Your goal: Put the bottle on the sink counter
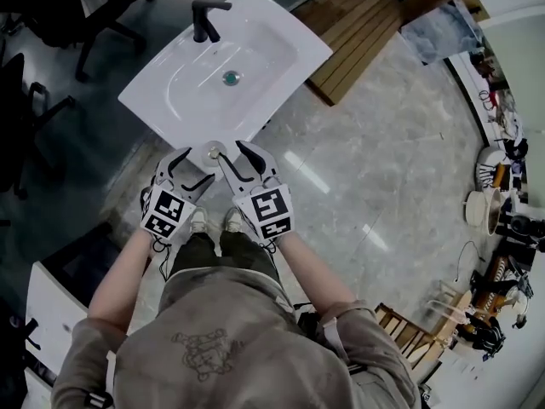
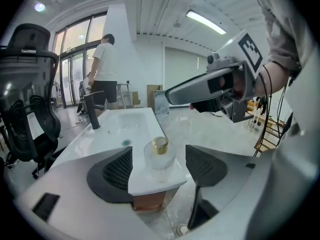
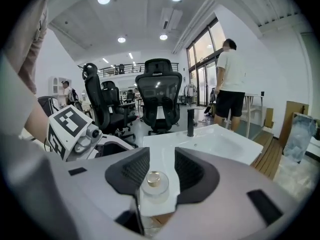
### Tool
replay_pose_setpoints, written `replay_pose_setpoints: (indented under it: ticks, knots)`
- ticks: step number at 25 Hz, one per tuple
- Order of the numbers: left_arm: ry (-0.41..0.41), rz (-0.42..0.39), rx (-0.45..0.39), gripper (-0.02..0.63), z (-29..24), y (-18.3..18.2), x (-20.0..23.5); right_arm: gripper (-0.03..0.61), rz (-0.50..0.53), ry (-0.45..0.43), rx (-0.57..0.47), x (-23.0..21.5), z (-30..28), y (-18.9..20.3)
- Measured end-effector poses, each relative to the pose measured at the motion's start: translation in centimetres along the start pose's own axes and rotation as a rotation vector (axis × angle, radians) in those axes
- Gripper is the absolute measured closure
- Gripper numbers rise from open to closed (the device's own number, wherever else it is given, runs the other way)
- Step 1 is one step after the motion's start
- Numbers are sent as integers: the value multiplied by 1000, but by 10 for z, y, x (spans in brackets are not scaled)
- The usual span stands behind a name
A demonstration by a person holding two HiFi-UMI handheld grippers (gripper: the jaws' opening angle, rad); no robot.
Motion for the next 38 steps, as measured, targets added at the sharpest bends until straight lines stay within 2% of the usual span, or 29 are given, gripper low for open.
replay_pose_setpoints:
  ticks: [2, 3, 4, 5, 8, 12, 16, 19, 24, 27, 30, 38]
  knots:
    - [0, 15, -37, 276, 16, -9, 1, 445, -5, 17, -28, -2, 13, -11]
    - [-3, 18, -60, 298, 25, -15, 0, 457, -6, 23, -40, -3, 20, -16]
    - [-12, 16, -84, 427, 35, -23, -1, 475, -7, 27, -51, -4, 27, -22]
    - [-25, 9, -110, 490, 45, -31, -3, 488, -6, 31, -62, -4, 35, -27]
    - [-48, 4, -173, 495, 71, -54, -6, 512, -11, 40, -92, -3, 57, -42]
    - [-84, 34, -193, 553, 95, -73, -1, 526, -14, 48, -131, 2, 80, -61]
    - [-118, 52, -235, 572, 123, -89, 1, 532, 0, 62, -191, 9, 104, -80]
    - [-155, 29, -270, 581, 146, -105, 2, 535, 5, 74, -244, 13, 123, -94]
    - [-165, -6, -452, 584, 193, -140, -16, 537, 7, 66, -328, 23, 173, -106]
    - [-211, -38, -512, 586, 215, -149, -26, 540, 11, 47, -374, 30, 194, -109]
    - [-249, -45, -515, 588, 227, -147, -32, 541, 15, 39, -406, 37, 210, -113]
    - [-308, -26, -441, 588, 239, -129, -45, 548, 94, 63, -410, 52, 235, -115]
Point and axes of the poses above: the fingertips, and each gripper's own axes: z backward along the fingers, x to its left, y out of its underside, the point moved 9 cm from there along z, backward along the fingers, and after that the axes turned 11 degrees about x, right-handed, at the moved point
